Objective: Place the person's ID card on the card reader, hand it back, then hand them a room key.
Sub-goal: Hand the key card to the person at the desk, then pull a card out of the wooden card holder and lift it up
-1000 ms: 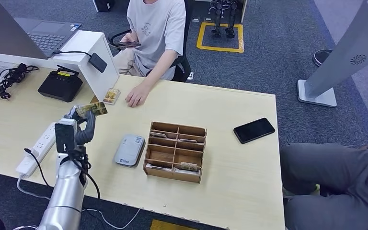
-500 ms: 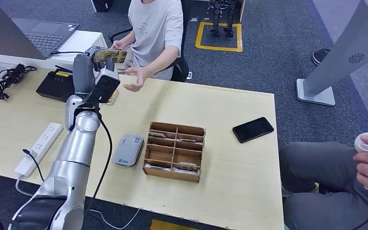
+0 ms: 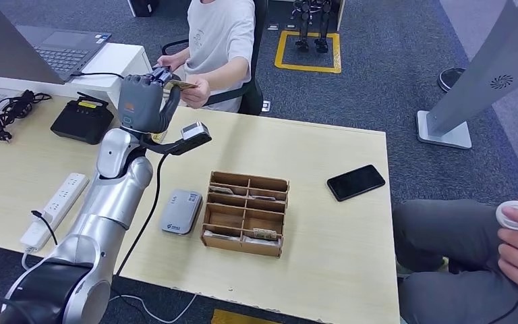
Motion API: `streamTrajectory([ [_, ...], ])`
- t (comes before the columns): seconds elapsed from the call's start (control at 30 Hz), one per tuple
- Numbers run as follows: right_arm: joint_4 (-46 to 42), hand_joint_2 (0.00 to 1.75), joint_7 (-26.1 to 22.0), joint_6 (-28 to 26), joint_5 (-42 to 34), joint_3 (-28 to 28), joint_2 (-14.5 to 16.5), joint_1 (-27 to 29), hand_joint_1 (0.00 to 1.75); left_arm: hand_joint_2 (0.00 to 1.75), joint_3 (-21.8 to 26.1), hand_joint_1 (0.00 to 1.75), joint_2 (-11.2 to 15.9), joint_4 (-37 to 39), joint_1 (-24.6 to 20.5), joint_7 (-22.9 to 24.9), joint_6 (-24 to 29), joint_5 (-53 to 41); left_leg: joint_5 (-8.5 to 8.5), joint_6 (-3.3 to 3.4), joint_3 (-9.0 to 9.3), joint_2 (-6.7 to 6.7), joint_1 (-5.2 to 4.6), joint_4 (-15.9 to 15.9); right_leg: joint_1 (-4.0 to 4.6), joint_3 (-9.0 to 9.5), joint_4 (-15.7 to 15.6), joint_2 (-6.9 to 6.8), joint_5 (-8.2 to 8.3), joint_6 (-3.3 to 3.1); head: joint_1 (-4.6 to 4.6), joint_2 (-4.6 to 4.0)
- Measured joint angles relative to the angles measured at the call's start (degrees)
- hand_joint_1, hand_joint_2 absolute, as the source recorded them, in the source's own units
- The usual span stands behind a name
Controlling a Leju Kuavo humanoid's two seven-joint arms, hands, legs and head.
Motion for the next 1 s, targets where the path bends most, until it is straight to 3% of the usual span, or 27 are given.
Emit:
streamTrajectory([
  [0.5,0.0,0.0,0.3,0.0,-0.2,-0.4,0.0,0.0,0.0,1.75,-0.1,1.75,-0.3,2.6,-0.2,-1.1,0.0,-4.5,0.0,0.0,-0.08,0.01,0.0,0.0,0.0,-0.1,0.0,0.01,0.0,0.0,-0.01,0.0],
  [0.63,0.0,0.0,0.7,-0.1,-0.4,-0.6,0.0,0.0,0.0,1.75,0.3,0.0,-1.3,3.8,-0.4,-2.2,0.0,-5.6,0.0,0.0,-0.11,0.01,0.0,0.0,0.0,-0.12,0.0,0.01,0.0,0.0,0.01,0.0],
  [0.83,0.0,0.0,0.8,-0.9,-1.0,-1.5,0.0,0.0,0.0,1.75,2.0,0.0,-2.8,6.3,-1.0,-5.6,-1.3,4.5,0.0,0.0,-0.13,0.03,-0.01,0.0,0.0,-0.11,0.0,0.03,0.0,0.0,0.01,0.0],
  [1.0,0.0,0.0,0.7,-2.3,-2.6,-3.0,0.0,0.3,0.0,1.75,2.2,0.0,-2.8,5.9,0.8,-8.5,-9.1,16.1,0.0,0.0,-0.11,0.04,0.0,0.0,0.0,-0.11,0.0,0.04,0.0,0.0,0.0,0.0],
])
